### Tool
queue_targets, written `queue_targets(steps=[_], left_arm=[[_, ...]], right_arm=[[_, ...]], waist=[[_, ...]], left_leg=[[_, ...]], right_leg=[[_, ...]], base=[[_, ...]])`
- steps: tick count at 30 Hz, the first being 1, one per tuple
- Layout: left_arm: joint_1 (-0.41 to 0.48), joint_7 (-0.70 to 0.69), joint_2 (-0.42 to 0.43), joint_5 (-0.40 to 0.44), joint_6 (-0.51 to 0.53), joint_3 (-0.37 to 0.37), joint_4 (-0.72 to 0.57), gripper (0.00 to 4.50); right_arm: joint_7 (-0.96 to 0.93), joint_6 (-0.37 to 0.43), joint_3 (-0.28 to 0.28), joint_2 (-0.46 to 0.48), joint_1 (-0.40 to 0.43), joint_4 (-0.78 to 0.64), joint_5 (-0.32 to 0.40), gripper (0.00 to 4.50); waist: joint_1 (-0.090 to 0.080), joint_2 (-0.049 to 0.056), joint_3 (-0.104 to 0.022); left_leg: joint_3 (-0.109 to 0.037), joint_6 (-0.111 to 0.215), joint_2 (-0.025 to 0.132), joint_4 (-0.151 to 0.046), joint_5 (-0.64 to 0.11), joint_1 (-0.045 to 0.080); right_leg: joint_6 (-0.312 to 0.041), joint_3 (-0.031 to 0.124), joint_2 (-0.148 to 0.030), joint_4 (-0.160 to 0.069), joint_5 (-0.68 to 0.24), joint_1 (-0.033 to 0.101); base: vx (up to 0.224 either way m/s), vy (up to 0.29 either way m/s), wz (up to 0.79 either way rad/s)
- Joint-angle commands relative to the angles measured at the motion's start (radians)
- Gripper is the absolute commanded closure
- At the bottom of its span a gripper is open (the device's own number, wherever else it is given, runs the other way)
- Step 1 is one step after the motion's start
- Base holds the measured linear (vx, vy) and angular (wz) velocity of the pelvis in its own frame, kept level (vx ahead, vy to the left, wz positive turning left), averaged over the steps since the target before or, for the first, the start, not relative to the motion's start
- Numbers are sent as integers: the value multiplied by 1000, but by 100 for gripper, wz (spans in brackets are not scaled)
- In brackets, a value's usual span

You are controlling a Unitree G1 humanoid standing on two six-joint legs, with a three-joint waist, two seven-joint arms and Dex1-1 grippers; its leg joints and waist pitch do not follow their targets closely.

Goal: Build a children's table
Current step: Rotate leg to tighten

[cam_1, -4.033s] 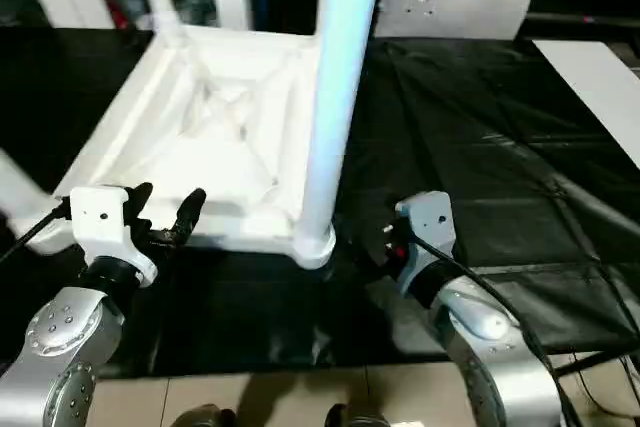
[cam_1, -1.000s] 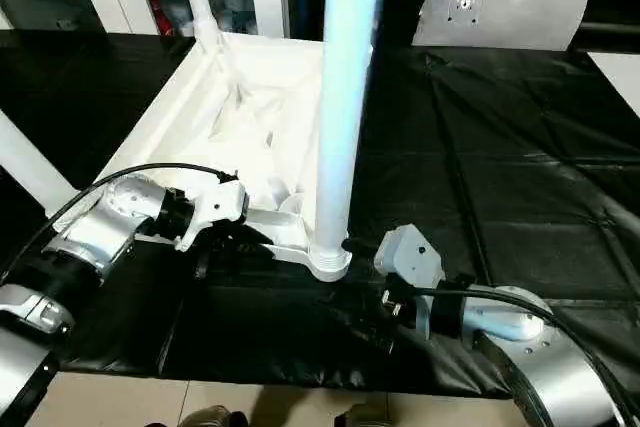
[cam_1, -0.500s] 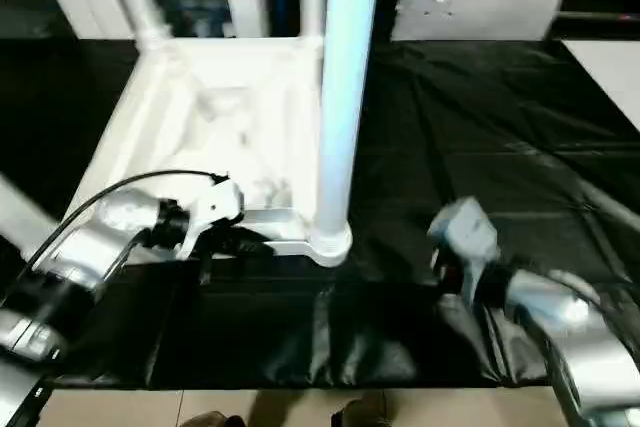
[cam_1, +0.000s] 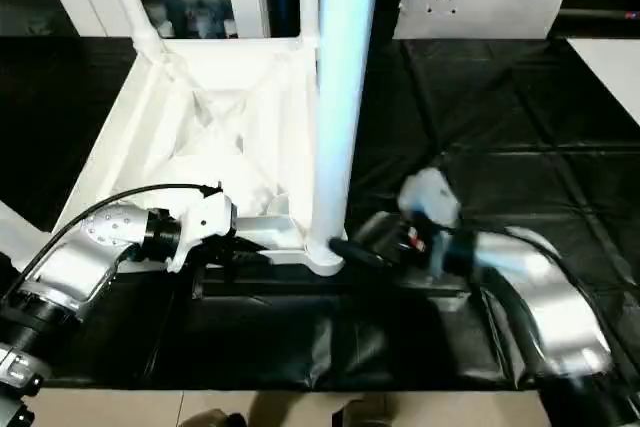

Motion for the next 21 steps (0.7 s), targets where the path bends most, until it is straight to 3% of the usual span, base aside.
queue_targets(steps=[1, 12, 20, 21], left_arm=[[12, -24, -10, -29, -29, -7, -34, 450], [-12, -52, 0, -1, -52, -27, -11, 450], [-26, -61, 1, -1, -48, -33, 5, 450], [-25, -61, 0, -4, -42, -32, 4, 450]], right_arm=[[37, -15, 18, -3, -20, 31, -11, 89], [168, -43, 76, 15, -120, 194, -24, 192], [204, -39, 83, 28, -144, 240, -24, 252], [203, -29, 84, 29, -141, 236, -21, 252]], waist=[[9, -15, -74], [18, -14, -77], [31, -15, -76], [32, -9, -76]], left_leg=[[-3, 221, 52, -46, 141, -3], [0, 242, 54, -41, 161, -1], [2, 229, 57, -42, 146, -1], [1, 225, 58, -43, 141, 0]], right_leg=[[-348, 37, -84, -43, 286, 69], [-363, 33, -85, -38, 290, 64], [-363, 33, -87, -38, 268, 63], [-362, 33, -87, -38, 259, 62]], base=[[0, 0, 0], [0, 0, 0], [0, 0, 0], [0, 0, 0]])
